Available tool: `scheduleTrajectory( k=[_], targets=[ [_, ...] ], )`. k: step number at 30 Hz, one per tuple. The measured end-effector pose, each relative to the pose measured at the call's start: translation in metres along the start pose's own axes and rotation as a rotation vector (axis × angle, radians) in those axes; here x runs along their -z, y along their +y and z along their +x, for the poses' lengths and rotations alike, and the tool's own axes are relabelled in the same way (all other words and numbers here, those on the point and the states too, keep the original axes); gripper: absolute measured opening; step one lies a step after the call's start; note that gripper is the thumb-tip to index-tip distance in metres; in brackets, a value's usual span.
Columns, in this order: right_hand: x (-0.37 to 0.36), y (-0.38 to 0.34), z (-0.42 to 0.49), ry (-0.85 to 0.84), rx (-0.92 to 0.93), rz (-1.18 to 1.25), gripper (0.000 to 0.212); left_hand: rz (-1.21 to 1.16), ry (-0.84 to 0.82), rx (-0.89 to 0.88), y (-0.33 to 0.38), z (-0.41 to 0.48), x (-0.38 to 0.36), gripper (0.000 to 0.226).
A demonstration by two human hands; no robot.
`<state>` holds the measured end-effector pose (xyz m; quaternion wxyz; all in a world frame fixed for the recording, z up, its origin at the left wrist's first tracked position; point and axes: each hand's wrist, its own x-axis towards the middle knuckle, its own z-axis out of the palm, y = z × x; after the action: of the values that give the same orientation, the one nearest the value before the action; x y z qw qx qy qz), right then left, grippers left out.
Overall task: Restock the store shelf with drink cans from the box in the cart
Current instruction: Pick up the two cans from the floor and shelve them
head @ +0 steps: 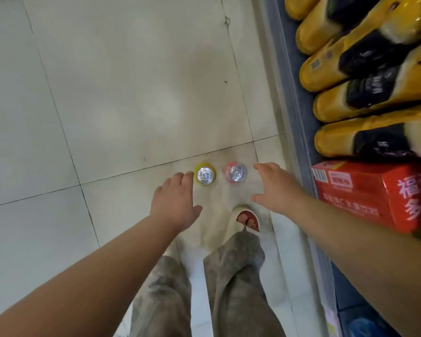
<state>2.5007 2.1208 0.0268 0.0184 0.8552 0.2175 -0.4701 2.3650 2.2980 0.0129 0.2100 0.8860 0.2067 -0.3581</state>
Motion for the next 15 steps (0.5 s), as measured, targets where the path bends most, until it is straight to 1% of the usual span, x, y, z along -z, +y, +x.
scheduleTrajectory(
  k=[4,8,12,14,15],
  targets=[
    [-0.038,0.014,0.052,0.001,0.019,-0.011,0.079,-0.032,0.008,0.018,-0.005,0.045,-0.044,0.087],
    [-0.07,0.023,0.092,0.014,0.053,-0.016,0.09,-0.071,0.006,0.022,-0.01,0.081,-0.079,0.096],
    [-0.095,0.027,0.12,0.049,0.09,-0.033,0.096,-0.119,0.02,-0.015,-0.009,0.11,-0.105,0.106],
    [-0.105,0.029,0.131,0.089,0.102,-0.012,0.095,-0.156,0.042,-0.018,-0.007,0.123,-0.113,0.107],
    [-0.11,0.029,0.135,0.114,0.109,0.003,0.093,-0.184,0.063,-0.012,-0.006,0.128,-0.117,0.103]
  ],
)
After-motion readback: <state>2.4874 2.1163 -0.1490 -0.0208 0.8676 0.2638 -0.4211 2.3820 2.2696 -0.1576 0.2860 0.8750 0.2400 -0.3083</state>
